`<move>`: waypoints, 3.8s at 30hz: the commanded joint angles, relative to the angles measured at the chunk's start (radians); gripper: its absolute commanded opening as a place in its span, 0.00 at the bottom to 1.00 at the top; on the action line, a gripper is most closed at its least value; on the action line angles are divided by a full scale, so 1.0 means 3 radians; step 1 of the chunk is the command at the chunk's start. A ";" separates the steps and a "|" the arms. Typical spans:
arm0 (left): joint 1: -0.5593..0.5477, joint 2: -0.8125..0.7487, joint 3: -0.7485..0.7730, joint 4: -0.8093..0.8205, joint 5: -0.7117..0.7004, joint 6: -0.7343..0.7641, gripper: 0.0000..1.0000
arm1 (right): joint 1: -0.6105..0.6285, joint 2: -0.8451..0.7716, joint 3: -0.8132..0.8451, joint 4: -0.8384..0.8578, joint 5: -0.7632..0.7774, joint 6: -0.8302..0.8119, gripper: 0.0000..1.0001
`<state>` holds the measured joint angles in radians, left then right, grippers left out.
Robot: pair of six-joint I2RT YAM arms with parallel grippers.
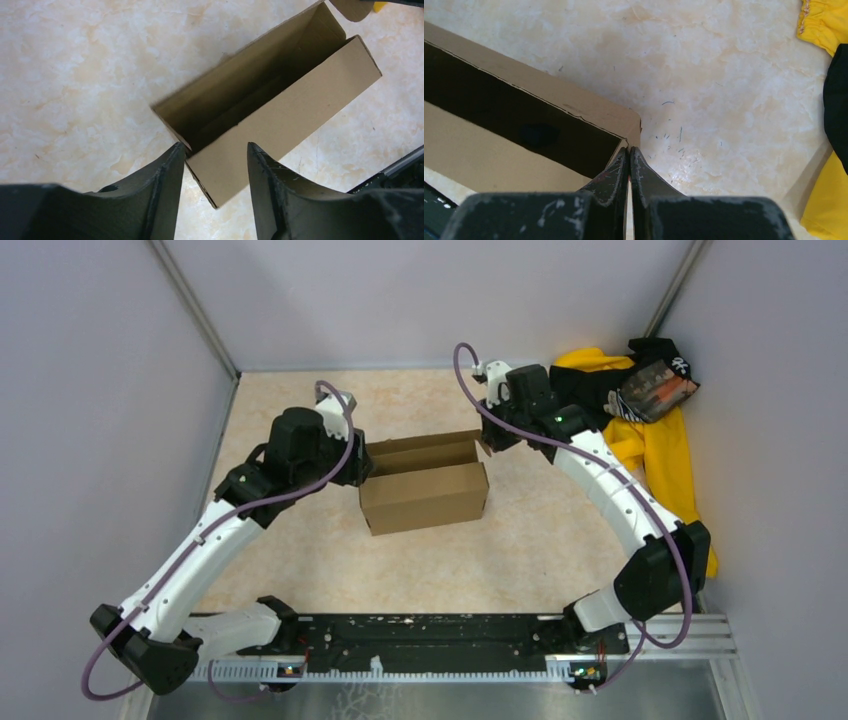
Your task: Fold the paper box
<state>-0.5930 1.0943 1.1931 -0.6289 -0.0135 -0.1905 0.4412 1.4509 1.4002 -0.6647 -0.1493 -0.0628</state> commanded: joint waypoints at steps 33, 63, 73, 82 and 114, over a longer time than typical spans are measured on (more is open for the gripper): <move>-0.0412 0.0098 -0.0462 0.0605 0.0733 -0.0631 0.13 | 0.0061 0.0071 0.0037 0.0043 -0.0049 0.0096 0.00; -0.0528 0.0590 -0.0648 0.0754 -0.0098 -0.0625 0.08 | 0.0108 -0.0155 -0.0223 -0.0043 -0.0191 0.0172 0.00; -0.0610 0.0709 -0.0641 0.0765 -0.0259 -0.0705 0.08 | 0.0159 -0.0379 -0.0358 -0.0183 -0.0187 0.0184 0.00; -0.0644 0.0756 -0.0581 0.0709 -0.0308 -0.0725 0.08 | 0.0166 -0.0359 -0.0150 -0.0445 -0.0259 0.0184 0.00; -0.0793 0.0769 -0.0645 0.0752 -0.0361 -0.0836 0.08 | 0.0173 -0.0003 0.0512 -0.1171 -0.0517 0.0877 0.00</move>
<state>-0.8120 1.2900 1.0351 -0.3214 -0.1242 -0.4301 0.4713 1.4376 1.5047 -0.9932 -0.2085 0.1268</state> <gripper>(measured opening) 0.081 0.007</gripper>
